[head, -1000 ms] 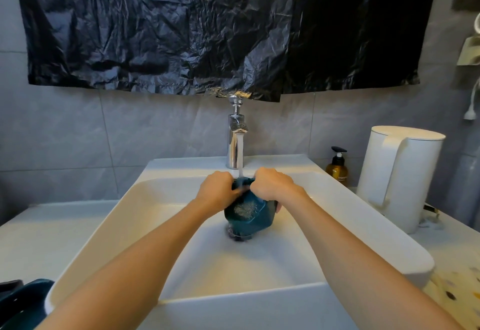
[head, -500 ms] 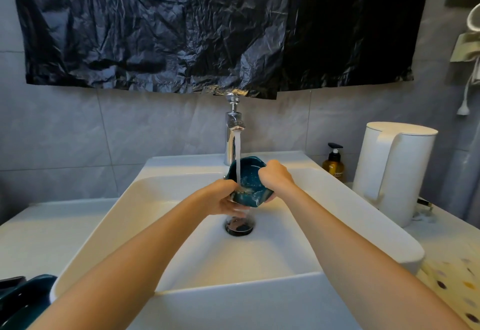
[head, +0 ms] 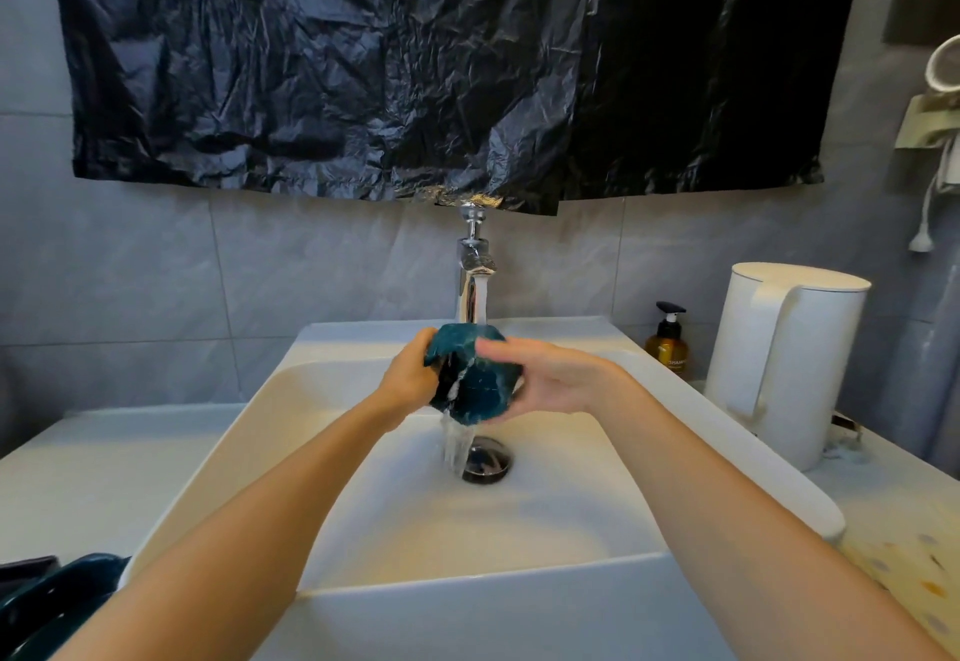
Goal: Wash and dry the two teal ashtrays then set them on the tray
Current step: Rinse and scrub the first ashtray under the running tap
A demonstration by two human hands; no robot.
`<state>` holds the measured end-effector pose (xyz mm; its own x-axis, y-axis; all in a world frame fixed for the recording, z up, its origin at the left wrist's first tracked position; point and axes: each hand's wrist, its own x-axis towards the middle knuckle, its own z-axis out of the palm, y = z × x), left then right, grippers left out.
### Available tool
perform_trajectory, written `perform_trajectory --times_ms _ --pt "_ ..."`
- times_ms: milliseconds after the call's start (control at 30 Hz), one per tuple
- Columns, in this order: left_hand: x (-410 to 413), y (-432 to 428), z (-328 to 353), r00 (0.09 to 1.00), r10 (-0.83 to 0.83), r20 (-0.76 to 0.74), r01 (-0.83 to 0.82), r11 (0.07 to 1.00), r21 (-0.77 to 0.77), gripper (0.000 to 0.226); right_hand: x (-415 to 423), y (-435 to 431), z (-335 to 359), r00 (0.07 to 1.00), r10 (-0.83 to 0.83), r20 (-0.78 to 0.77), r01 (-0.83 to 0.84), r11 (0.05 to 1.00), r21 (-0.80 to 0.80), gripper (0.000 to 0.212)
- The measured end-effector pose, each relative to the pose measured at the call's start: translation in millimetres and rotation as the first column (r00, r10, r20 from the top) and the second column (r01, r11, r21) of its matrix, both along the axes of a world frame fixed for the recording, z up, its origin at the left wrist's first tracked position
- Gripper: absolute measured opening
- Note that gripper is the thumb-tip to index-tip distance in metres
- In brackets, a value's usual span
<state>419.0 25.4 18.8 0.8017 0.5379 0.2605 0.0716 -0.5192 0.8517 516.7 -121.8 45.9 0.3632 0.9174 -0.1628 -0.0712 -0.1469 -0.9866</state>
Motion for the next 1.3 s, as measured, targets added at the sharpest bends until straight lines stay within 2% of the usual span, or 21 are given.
perform_trajectory --times_ms 67,133,267,333,400,433,500,567,633,700,767,833,933,967,1033,1067,1133,1233,1300 --pt "1 -2 1 0.999 -0.012 0.048 0.011 1.000 0.022 0.038 6 -1 -4 0.969 -0.083 -0.234 0.092 0.995 0.026 0.064" --pt "4 -5 1 0.997 -0.031 0.076 0.029 0.999 0.033 0.036 8 3 -10 0.911 -0.144 -0.386 0.166 0.986 0.026 0.075" --pt "7 -8 0 0.993 -0.038 0.111 0.034 0.999 0.040 0.027 -1 9 -13 0.917 -0.162 -0.365 0.191 0.981 0.045 0.063" --pt "8 -9 0 0.995 -0.028 0.091 0.024 0.999 0.044 0.030 -6 13 -12 0.902 -0.247 -0.355 0.277 0.960 0.037 0.059" --pt "11 -6 1 0.999 0.006 0.044 -0.004 0.999 -0.049 0.034 -6 20 -16 0.868 -0.342 -0.360 0.377 0.926 0.030 0.062" --pt "13 -6 2 0.999 0.031 0.014 -0.028 0.986 -0.167 0.038 -6 24 -17 0.854 -0.386 -0.347 0.420 0.907 0.026 0.066" --pt "15 -7 5 0.996 0.077 -0.044 -0.088 0.908 -0.409 0.049 -6 28 -19 0.826 -0.455 -0.333 0.493 0.870 0.033 0.079" --pt "14 -9 12 0.996 0.076 -0.051 -0.091 0.807 -0.584 0.041 -4 29 -19 0.788 -0.542 -0.293 0.580 0.813 0.056 0.080" --pt "10 -15 20 1.000 -0.011 0.024 0.026 0.633 -0.774 0.026 0 29 -21 0.751 -0.613 -0.244 0.647 0.758 0.086 0.071" --pt "7 -23 27 0.987 -0.069 0.143 0.159 0.422 -0.893 0.034 2 30 -23 0.756 -0.613 -0.229 0.645 0.757 0.103 0.070" --pt "9 -28 32 0.970 -0.054 0.237 0.242 0.333 -0.911 0.036 -1 33 -25 0.779 -0.591 -0.211 0.619 0.778 0.108 0.074" --pt "9 -32 35 0.959 -0.012 0.282 0.270 0.328 -0.905 0.030 -7 36 -26 0.804 -0.578 -0.141 0.591 0.803 0.082 0.075" --pt "7 -25 36 0.962 0.043 0.271 0.228 0.421 -0.878 0.018 -13 37 -23 0.863 -0.479 -0.160 0.487 0.873 0.012 0.088" --pt "6 -21 36 0.964 0.033 0.264 0.217 0.473 -0.854 0.017 -14 36 -21 0.880 -0.440 -0.179 0.449 0.894 0.009 0.091" --pt "5 -18 34 0.976 -0.037 0.215 0.188 0.640 -0.745 0.020 -11 34 -19 0.893 -0.399 -0.210 0.411 0.912 0.013 0.090" --pt "5 -19 31 0.982 -0.068 0.175 0.168 0.729 -0.664 0.025 -11 32 -18 0.896 -0.382 -0.227 0.394 0.919 0.007 0.086" --pt "8 -27 24 0.987 -0.117 0.109 0.157 0.832 -0.532 0.030 -16 28 -17 0.895 -0.345 -0.283 0.354 0.935 -0.018 0.072" --pt "15 -44 13 0.987 -0.130 0.092 0.159 0.851 -0.500 0.027 -14 27 -21 0.871 -0.394 -0.292 0.392 0.917 -0.067 0.062" --pt "20 -55 11 0.991 -0.047 0.122 0.105 0.847 -0.521 0.026 -11 30 -23 0.855 -0.446 -0.264 0.444 0.893 -0.070 0.062"
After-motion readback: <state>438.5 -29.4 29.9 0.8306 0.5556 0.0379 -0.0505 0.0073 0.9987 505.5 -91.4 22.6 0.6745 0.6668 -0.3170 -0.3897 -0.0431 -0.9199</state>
